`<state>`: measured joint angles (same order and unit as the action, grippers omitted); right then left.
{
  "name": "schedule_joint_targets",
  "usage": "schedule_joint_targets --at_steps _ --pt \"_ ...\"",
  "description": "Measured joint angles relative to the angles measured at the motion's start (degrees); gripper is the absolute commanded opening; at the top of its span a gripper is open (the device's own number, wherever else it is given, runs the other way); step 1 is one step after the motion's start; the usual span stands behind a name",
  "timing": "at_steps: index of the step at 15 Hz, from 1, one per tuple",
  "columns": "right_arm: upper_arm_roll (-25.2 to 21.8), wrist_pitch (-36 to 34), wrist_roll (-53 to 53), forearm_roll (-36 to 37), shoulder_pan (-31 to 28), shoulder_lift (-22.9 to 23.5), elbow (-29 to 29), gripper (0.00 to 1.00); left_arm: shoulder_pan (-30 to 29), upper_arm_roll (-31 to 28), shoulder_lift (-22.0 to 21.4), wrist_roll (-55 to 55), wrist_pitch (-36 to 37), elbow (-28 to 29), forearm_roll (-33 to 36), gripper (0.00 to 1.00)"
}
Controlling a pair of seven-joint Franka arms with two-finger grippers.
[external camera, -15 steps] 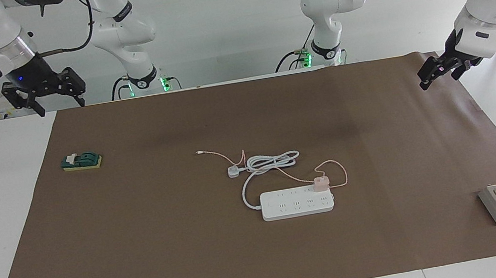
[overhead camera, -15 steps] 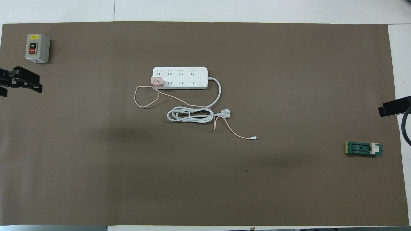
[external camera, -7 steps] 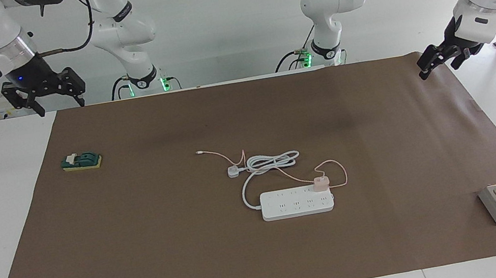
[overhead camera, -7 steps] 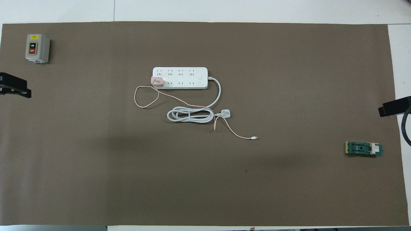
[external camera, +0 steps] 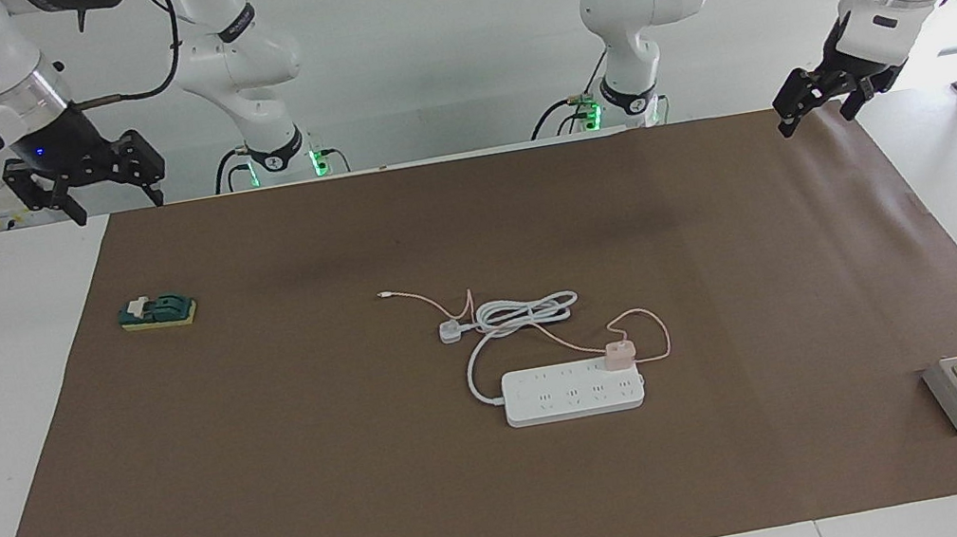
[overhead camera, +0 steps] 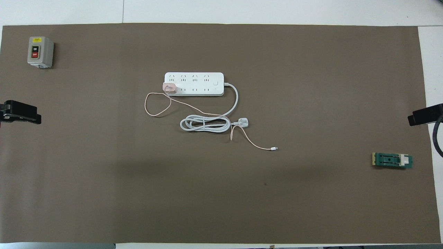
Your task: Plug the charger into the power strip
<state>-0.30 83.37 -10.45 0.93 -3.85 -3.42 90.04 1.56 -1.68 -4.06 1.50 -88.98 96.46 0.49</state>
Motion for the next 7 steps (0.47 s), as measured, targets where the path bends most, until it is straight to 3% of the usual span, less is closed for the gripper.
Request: schedule_joint_targets --at_steps 7 --pt "0.0 0.0 0.0 0.0 0.0 0.0 0.0 1.0 0.13 -0.03 -0.02 -7.43 0.0 0.0 -0.19 1.0"
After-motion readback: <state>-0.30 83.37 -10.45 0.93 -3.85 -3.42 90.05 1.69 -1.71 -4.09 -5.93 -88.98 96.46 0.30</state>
